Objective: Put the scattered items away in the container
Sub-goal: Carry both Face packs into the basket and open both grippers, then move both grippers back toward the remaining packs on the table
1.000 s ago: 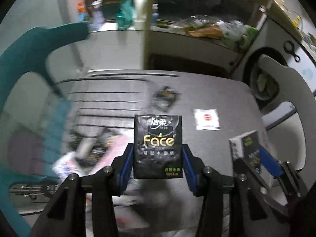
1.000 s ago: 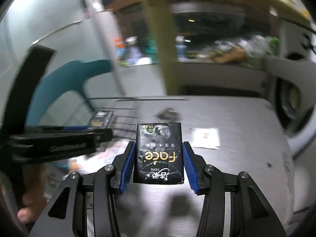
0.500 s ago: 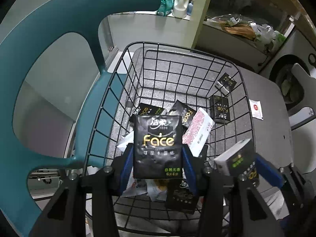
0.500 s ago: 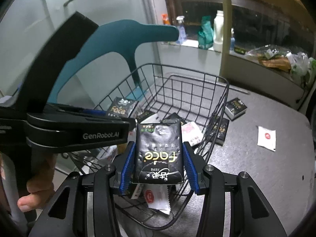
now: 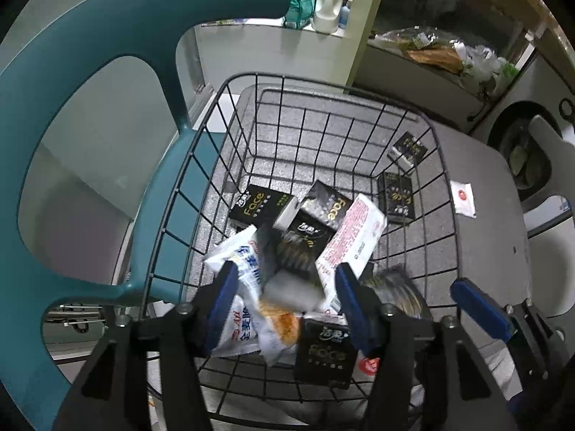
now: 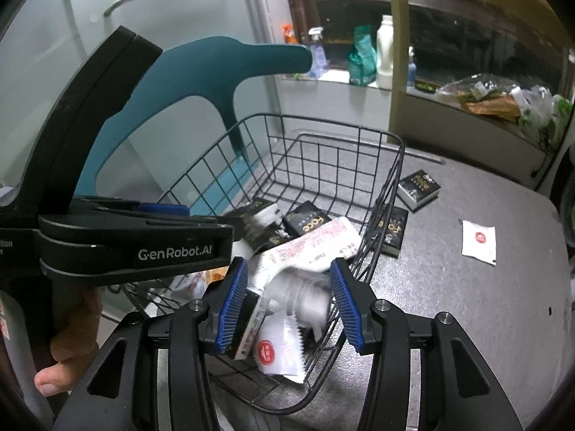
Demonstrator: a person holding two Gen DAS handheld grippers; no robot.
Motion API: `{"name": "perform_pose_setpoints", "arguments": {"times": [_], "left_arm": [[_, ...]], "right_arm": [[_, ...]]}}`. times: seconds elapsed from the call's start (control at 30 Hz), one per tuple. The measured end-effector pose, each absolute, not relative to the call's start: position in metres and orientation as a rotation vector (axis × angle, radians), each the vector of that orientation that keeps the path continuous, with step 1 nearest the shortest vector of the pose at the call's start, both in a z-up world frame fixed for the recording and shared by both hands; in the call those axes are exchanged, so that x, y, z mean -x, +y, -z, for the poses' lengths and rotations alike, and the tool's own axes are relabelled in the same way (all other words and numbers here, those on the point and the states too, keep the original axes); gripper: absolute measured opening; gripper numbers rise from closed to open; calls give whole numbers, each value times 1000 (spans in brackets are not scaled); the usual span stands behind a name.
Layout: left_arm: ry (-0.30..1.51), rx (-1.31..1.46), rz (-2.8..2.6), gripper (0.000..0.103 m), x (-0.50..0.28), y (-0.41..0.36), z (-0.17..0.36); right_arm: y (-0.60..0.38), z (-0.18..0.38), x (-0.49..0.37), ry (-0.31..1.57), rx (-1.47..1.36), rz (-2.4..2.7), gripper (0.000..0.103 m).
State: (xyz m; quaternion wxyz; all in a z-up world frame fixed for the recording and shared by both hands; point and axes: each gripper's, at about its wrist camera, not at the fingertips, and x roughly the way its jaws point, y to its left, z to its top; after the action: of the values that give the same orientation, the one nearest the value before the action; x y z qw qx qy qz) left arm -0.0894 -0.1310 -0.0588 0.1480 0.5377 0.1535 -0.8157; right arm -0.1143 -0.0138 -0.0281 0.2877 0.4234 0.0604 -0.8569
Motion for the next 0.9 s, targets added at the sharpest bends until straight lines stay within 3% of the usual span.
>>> {"name": "perform_pose_setpoints", "arguments": {"times": [0.47,0.67,0.9], "left_arm": [[462,-1525,2394,66,96,-107,44],[543,-1507,2456,66,117,-44,33],[617,-1509,2448,66,141,39,55]], "right_arm": [[41,5,124,87,-1090,2404,51],[123,-1,149,45,-1110,2610,52],[200,36,174,12,-1212,2719,52]]}}
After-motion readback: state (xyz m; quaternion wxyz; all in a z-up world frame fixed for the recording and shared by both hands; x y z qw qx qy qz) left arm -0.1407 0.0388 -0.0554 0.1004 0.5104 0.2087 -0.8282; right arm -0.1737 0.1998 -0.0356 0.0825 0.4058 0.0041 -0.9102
